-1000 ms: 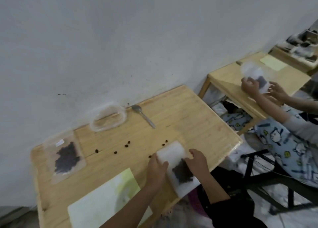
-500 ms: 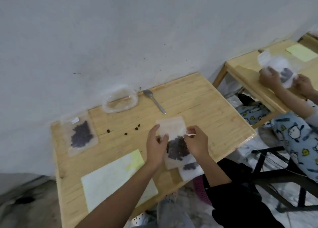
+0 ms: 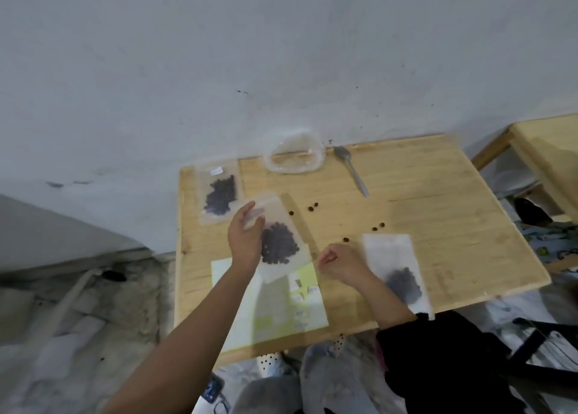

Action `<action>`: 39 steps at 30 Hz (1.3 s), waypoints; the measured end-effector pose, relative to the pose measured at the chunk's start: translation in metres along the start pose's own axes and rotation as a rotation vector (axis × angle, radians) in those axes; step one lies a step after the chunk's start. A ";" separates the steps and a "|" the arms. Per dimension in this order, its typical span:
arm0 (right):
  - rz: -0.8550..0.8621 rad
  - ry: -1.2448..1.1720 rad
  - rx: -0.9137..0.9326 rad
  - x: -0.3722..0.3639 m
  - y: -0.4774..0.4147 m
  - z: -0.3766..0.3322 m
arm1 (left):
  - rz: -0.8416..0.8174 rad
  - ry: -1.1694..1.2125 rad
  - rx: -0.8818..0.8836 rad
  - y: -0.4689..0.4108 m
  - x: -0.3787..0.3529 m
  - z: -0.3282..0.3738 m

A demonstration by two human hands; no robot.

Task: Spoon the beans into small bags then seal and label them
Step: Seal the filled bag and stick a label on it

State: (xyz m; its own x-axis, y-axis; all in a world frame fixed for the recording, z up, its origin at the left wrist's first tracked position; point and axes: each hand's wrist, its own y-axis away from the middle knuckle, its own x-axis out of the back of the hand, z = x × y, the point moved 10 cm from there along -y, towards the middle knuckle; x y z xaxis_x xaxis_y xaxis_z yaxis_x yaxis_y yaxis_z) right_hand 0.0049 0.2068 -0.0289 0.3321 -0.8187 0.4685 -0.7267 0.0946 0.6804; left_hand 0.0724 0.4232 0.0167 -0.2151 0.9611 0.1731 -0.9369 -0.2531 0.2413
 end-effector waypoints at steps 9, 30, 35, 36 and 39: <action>0.023 0.203 0.075 -0.030 -0.002 0.015 | 0.061 0.049 0.070 0.003 0.016 -0.021; 0.283 -0.187 0.553 0.074 0.016 -0.181 | -0.337 0.245 -0.069 -0.014 -0.028 0.083; 0.299 -0.097 0.612 0.077 0.008 -0.212 | -0.297 0.245 -0.066 -0.030 -0.024 0.090; 0.296 -0.085 0.625 0.077 0.008 -0.217 | -0.285 0.241 -0.069 -0.032 -0.023 0.092; 0.276 -0.050 0.643 0.076 0.003 -0.229 | -0.252 0.218 -0.072 -0.037 -0.021 0.095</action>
State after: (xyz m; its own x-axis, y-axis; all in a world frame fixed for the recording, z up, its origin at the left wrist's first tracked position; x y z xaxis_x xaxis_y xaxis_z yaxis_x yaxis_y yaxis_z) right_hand 0.1653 0.2747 0.1378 0.0679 -0.8393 0.5394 -0.9971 -0.0389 0.0649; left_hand 0.1382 0.4023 0.0949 -0.0211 0.9954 -0.0937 -0.9835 -0.0039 0.1810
